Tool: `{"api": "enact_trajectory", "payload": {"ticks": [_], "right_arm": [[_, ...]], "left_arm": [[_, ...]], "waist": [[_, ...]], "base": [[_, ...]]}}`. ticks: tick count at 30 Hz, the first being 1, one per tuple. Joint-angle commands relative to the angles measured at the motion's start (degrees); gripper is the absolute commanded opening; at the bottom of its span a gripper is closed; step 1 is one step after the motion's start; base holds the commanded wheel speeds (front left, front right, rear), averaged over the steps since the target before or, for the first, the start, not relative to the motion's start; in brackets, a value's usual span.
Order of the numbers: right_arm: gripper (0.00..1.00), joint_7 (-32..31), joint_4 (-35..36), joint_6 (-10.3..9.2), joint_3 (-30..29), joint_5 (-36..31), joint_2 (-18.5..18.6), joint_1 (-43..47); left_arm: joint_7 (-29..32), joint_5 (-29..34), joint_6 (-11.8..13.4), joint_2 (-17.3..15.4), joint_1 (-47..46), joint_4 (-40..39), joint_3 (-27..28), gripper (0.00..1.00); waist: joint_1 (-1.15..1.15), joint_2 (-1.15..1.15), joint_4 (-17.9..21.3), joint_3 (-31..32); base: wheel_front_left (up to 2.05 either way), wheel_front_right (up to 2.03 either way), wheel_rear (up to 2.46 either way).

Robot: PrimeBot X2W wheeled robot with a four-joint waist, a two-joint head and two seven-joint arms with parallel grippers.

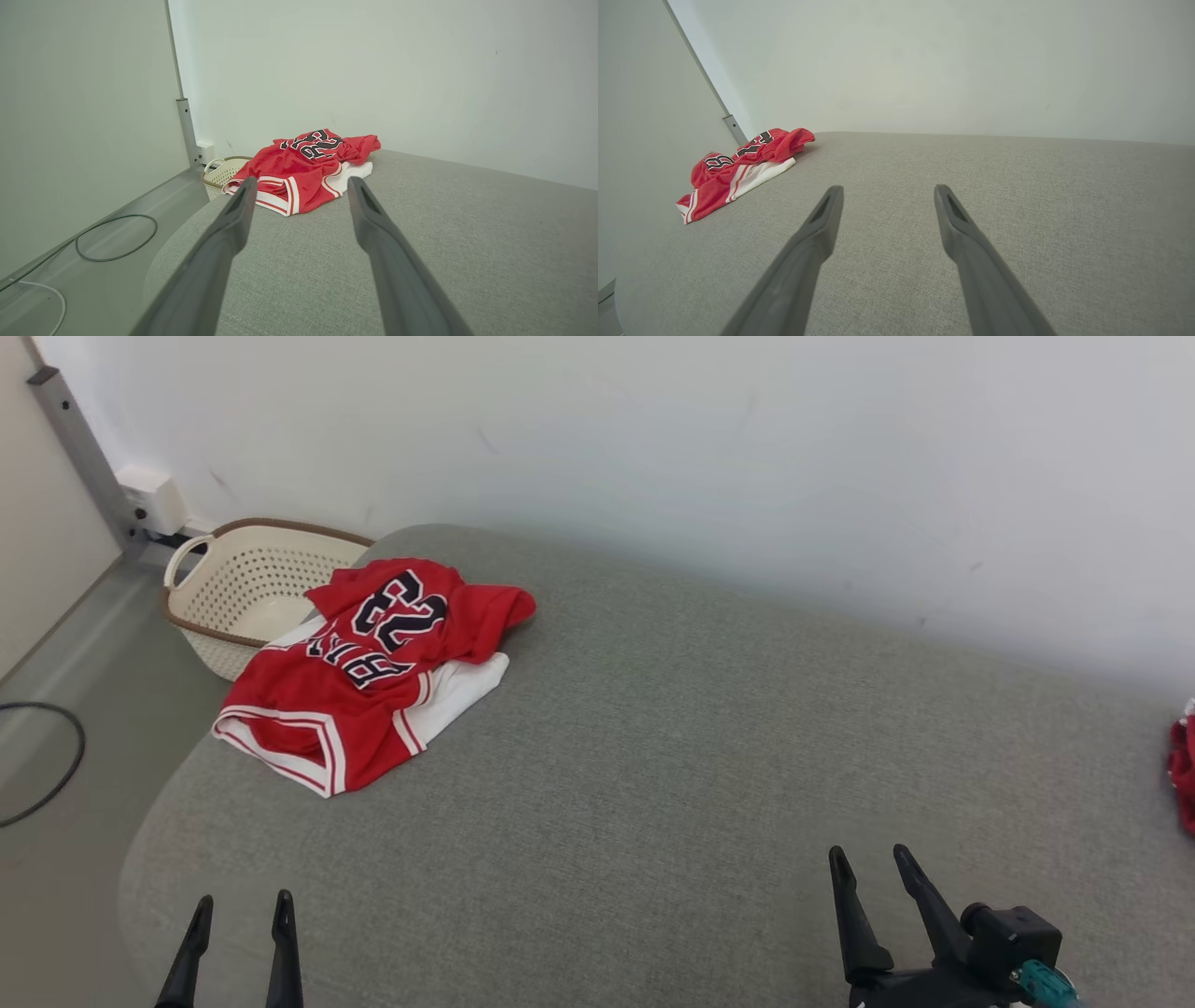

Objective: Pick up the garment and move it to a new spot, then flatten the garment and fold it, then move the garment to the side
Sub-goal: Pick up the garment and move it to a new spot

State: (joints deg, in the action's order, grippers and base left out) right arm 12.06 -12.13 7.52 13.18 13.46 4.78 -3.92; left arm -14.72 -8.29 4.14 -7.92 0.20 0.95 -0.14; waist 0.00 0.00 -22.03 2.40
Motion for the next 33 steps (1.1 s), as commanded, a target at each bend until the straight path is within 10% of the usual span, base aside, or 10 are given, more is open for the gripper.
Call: {"api": "enact_trajectory", "payload": {"ticks": [1, 33], "right_arm": [[1.0, 0.2, -0.2, -0.06, 0.3, 0.3, 0.0, -0.1], [1.0, -0.4, -0.1, -0.06, 1.5, 0.5, 0.4, -2.2]], "left_arm": [[-0.2, -0.2, 0.1, -0.3, 0.7, -0.1, 0.2, 1.0], [0.3, -1.9, -1.7, -3.9, -10.6, -0.2, -0.2, 1.0]], "waist": [[0.0, 0.0, -2.6, 0.0], [0.0, 0.0, -3.7, -2.4]], "base": [[0.0, 0.0, 0.0], [0.0, 0.0, 0.0]]}}
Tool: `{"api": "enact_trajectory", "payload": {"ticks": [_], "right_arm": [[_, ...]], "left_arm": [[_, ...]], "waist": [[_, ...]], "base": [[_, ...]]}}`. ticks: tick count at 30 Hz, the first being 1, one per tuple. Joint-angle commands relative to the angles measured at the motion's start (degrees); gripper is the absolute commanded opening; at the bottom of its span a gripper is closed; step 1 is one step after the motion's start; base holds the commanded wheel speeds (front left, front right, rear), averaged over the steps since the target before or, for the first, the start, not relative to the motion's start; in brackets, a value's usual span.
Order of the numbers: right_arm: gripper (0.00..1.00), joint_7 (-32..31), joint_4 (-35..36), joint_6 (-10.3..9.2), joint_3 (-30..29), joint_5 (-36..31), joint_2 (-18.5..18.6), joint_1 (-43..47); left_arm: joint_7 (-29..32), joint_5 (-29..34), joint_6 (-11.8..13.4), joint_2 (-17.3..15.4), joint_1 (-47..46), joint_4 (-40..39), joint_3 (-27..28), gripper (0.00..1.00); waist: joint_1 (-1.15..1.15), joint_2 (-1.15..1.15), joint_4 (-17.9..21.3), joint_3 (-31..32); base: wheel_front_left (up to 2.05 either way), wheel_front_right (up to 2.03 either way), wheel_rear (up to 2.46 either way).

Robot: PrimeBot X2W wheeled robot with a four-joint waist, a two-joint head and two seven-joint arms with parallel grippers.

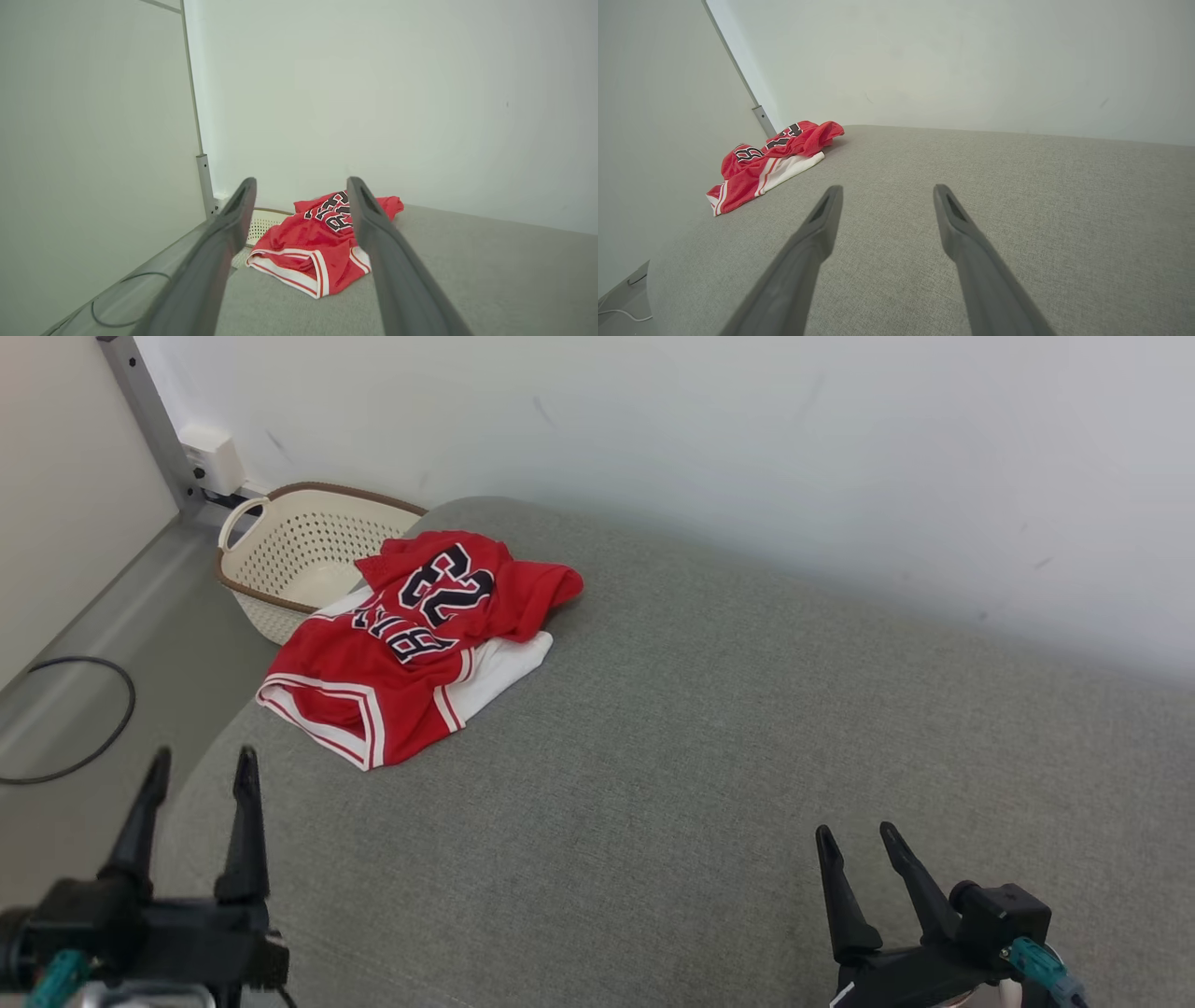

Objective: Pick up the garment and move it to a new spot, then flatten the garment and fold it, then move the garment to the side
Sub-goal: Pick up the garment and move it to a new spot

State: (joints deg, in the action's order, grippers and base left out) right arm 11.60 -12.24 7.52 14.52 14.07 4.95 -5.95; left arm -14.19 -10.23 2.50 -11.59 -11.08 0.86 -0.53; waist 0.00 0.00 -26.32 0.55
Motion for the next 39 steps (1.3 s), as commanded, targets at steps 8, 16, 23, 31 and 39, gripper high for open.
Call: {"api": "enact_trajectory", "payload": {"ticks": [8, 16, 23, 31, 39], "right_arm": [[1.0, -0.4, 1.0, -0.06, 1.1, -0.1, 0.9, -2.7], [1.0, -0.8, 3.6, -0.06, 1.0, 0.5, 1.9, -6.7], [1.0, -1.2, 5.8, -0.06, 1.2, 0.2, 2.6, -9.8], [1.0, -1.6, 8.0, -0.06, 1.4, 1.3, 2.8, -11.7], [1.0, -1.9, 10.5, -0.06, 1.8, 1.6, 2.8, -13.3]], "left_arm": [[0.9, -1.6, -2.5, -2.8, -12.0, 3.1, 0.5, 1.0], [2.4, -4.4, -5.0, -5.7, -23.4, 9.3, 2.1, 1.0], [3.5, -5.9, -6.5, -9.1, -33.1, 18.8, 2.8, 1.0], [5.3, -6.4, -8.0, -12.0, -42.0, 32.7, 1.3, 1.0], [8.2, -6.3, -8.8, -13.7, -47.8, 43.6, -0.8, 1.0]], "waist": [[0.0, 0.0, 5.5, -4.4], [0.0, 0.0, 11.4, -10.1], [0.0, 0.0, 16.0, -14.8], [0.0, 0.0, 20.5, -19.1], [0.0, 0.0, 22.7, -22.1]], "base": [[0.0, 0.0, 0.0], [0.0, 0.0, 0.0], [0.0, 0.0, 0.0], [0.0, 0.0, 0.0], [0.0, 0.0, 0.0]]}}
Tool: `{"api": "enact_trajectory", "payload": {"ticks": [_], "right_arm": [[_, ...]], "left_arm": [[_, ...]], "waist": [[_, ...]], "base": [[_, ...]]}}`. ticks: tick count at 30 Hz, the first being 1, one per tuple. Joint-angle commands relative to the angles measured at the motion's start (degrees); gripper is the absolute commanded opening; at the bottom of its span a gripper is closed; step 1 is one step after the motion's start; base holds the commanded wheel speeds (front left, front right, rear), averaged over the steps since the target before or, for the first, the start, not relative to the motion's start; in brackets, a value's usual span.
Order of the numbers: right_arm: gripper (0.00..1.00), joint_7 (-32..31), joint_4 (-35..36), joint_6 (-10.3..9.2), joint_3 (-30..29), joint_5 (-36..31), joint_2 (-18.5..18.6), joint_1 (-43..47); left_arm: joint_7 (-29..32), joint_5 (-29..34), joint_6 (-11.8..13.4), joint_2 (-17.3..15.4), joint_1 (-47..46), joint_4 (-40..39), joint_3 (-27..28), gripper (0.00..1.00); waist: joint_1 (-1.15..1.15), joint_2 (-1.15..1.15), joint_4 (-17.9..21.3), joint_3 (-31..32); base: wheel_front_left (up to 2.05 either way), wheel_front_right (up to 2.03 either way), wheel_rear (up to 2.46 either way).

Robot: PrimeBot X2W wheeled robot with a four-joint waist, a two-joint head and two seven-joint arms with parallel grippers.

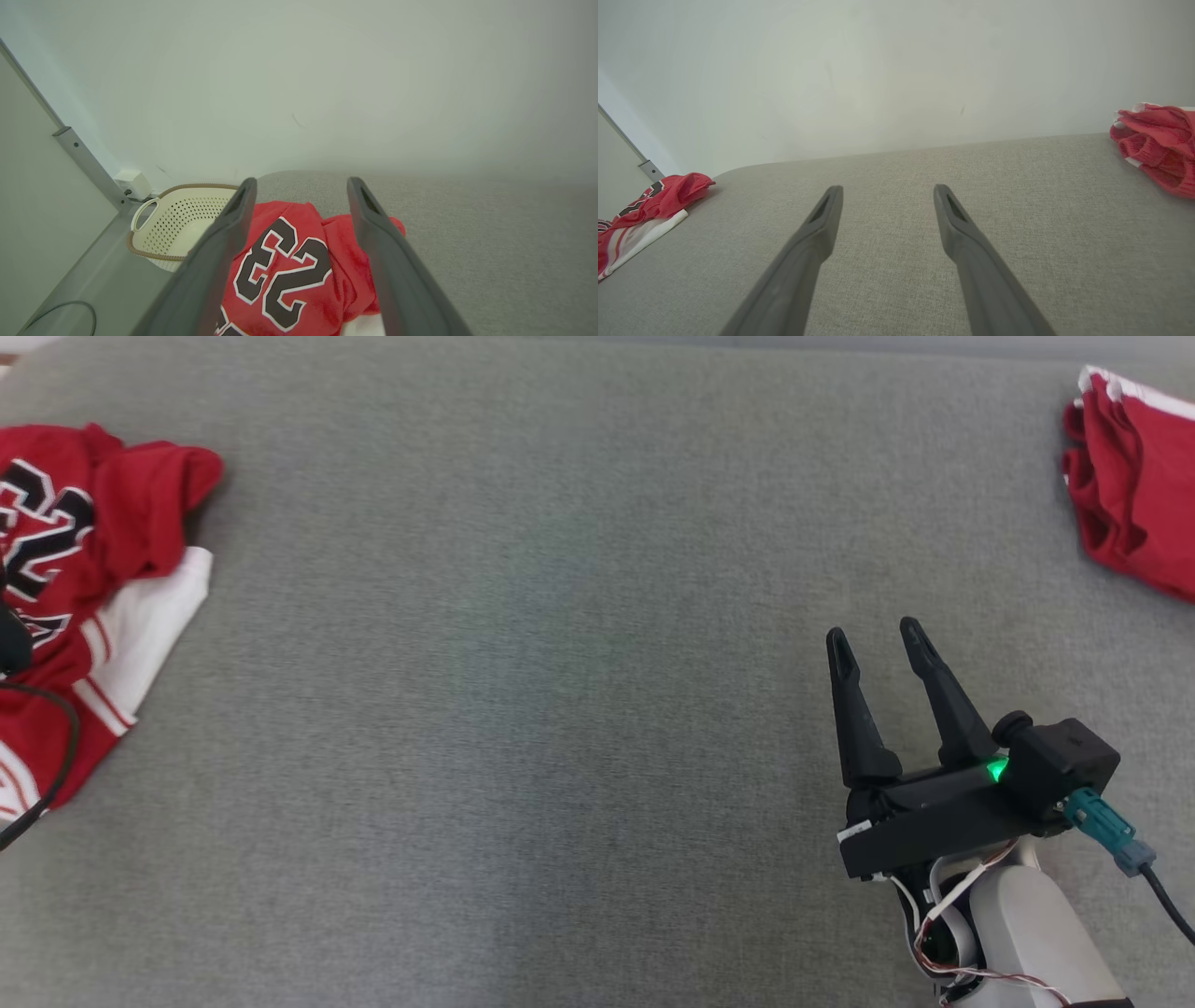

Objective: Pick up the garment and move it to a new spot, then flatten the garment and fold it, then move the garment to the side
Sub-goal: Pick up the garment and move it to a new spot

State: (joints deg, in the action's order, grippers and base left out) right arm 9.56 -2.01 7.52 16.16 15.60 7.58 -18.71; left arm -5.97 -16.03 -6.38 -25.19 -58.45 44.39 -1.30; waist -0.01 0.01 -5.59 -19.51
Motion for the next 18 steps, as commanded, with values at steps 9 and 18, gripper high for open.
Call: {"api": "enact_trajectory", "payload": {"ticks": [9, 18], "right_arm": [[1.0, -0.3, 1.6, -0.06, 0.1, 0.0, 0.5, -1.6], [1.0, -0.7, 2.5, -0.06, -0.1, -0.1, 0.7, -1.8]], "left_arm": [[6.2, 0.3, -0.4, -2.3, -4.3, 13.3, -2.8, 1.0], [10.1, -0.3, -0.8, -2.8, -5.7, 22.4, -4.5, 1.0]], "waist": [[0.01, -0.01, 4.1, -4.4], [0.01, -0.01, 5.6, -5.8]], "base": [[0.0, 0.0, 0.0], [0.0, 0.0, 0.0]]}}
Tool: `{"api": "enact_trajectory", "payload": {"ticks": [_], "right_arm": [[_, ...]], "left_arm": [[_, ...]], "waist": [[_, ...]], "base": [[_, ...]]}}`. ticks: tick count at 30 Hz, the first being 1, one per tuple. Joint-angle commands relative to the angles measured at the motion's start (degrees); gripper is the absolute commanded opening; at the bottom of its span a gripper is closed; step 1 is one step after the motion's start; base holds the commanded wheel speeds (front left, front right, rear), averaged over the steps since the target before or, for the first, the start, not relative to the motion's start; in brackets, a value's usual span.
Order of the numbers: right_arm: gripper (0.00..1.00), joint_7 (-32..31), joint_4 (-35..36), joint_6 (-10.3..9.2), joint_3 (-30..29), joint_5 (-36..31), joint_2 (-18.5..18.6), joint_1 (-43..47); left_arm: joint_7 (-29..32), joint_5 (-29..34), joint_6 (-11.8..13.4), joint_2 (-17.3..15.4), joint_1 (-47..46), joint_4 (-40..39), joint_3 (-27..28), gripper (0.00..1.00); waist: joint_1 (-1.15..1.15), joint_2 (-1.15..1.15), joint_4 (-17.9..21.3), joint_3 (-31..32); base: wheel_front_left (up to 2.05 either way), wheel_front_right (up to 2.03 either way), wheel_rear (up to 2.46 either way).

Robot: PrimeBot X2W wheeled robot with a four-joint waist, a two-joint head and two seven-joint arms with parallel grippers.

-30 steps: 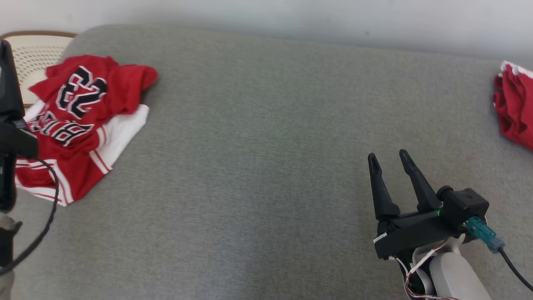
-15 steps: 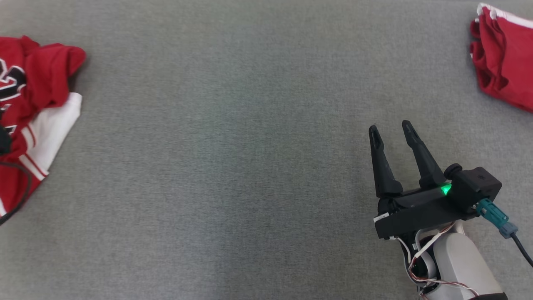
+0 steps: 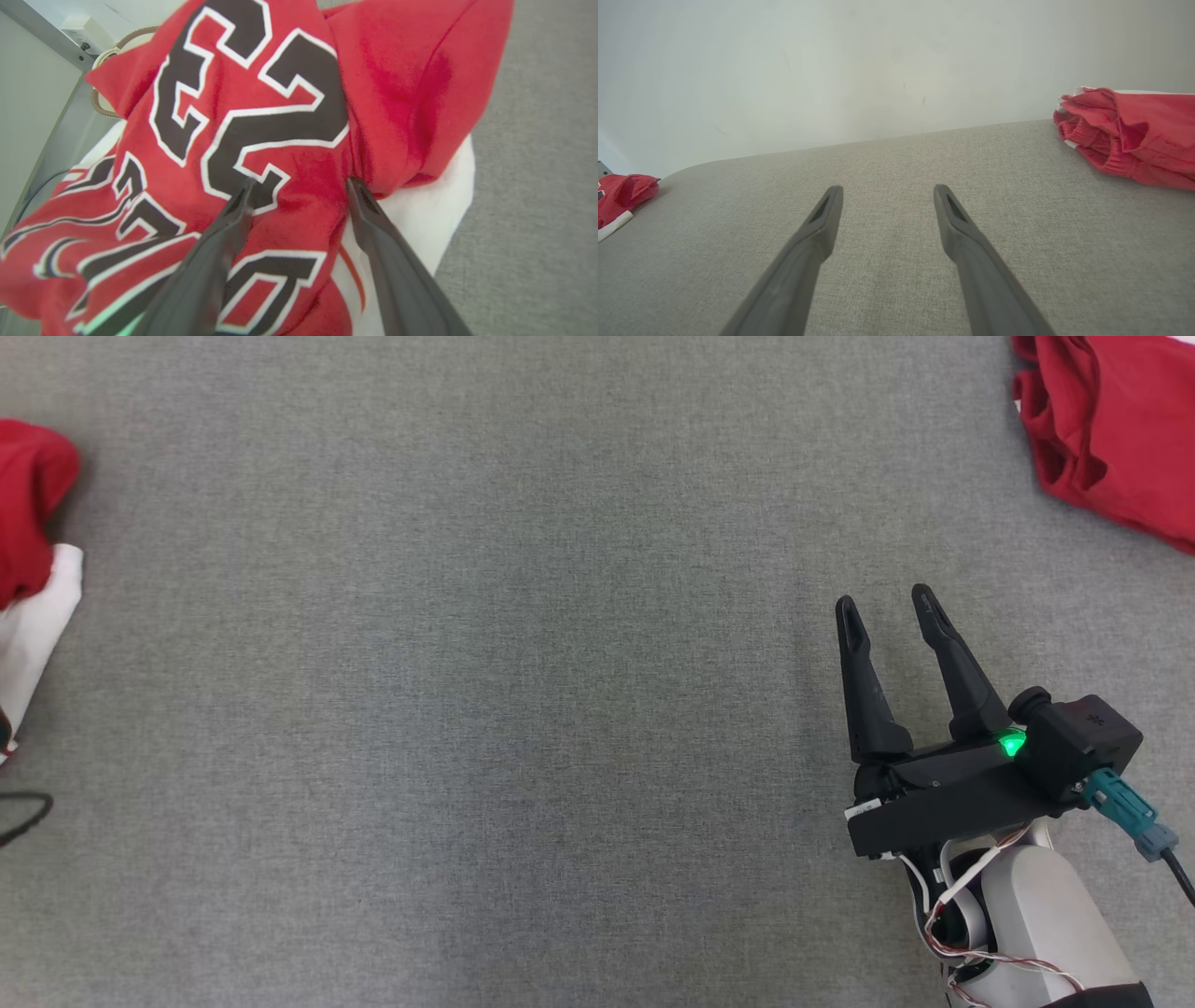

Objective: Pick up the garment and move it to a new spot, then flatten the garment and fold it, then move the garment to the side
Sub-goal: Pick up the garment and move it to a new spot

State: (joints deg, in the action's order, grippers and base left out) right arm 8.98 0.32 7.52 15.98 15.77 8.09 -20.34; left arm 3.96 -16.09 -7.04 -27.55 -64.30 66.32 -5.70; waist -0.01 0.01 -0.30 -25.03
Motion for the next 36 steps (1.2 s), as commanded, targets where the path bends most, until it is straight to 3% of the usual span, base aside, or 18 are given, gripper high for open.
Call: {"api": "enact_trajectory", "payload": {"ticks": [1, 5, 6, 8, 9, 25, 36], "right_arm": [[1.0, -0.1, 0.2, -0.06, 0.0, -0.4, 0.2, -0.2], [1.0, -0.3, 0.2, -0.06, -0.2, -0.5, 0.2, -0.3], [1.0, -0.3, 0.2, -0.06, -0.2, -0.5, 0.2, -0.3], [1.0, -0.3, 0.2, -0.06, -0.4, -0.7, 0.2, -0.4], [1.0, -0.3, 0.2, -0.06, -0.4, -0.7, 0.2, -0.4], [1.0, 0.8, -1.8, -0.06, -1.1, -0.2, -0.4, 1.4], [1.0, 1.9, -3.4, -0.06, -2.0, 1.0, -1.2, 3.6]], "left_arm": [[0.7, -0.3, -0.2, -0.3, 0.0, 1.3, -0.3, 1.0], [3.4, -0.6, -0.3, 0.0, -0.2, 4.0, -0.8, 1.0], [3.9, -1.1, -0.3, 0.1, -0.2, 4.5, -0.7, 0.93], [4.2, -0.7, -0.1, 0.2, -0.2, 5.0, -1.2, 0.27], [4.2, -0.8, -0.1, 0.2, -0.3, 5.2, -1.4, 0.0], [-13.0, 0.9, -0.2, 2.3, -3.8, 0.0, -4.9, 0.0], [-15.8, 0.9, -0.3, 6.2, -7.1, -10.6, -13.1, 0.0]], "waist": [[0.01, -0.01, 0.4, -0.3], [0.01, -0.01, 0.6, -0.4], [0.01, -0.01, 0.6, -0.5], [0.01, -0.01, 0.6, -0.6], [0.01, -0.01, 0.6, -0.6], [0.01, -0.01, -1.9, 5.4], [0.01, -0.01, -1.5, 10.9]], "base": [[0.0, 0.0, 0.0], [0.0, 0.0, 0.0], [0.0, 0.0, 0.0], [0.0, 0.0, 0.0], [0.0, 0.0, 0.0], [0.0, 0.0, 0.0], [0.0, 0.0, 0.0]]}}
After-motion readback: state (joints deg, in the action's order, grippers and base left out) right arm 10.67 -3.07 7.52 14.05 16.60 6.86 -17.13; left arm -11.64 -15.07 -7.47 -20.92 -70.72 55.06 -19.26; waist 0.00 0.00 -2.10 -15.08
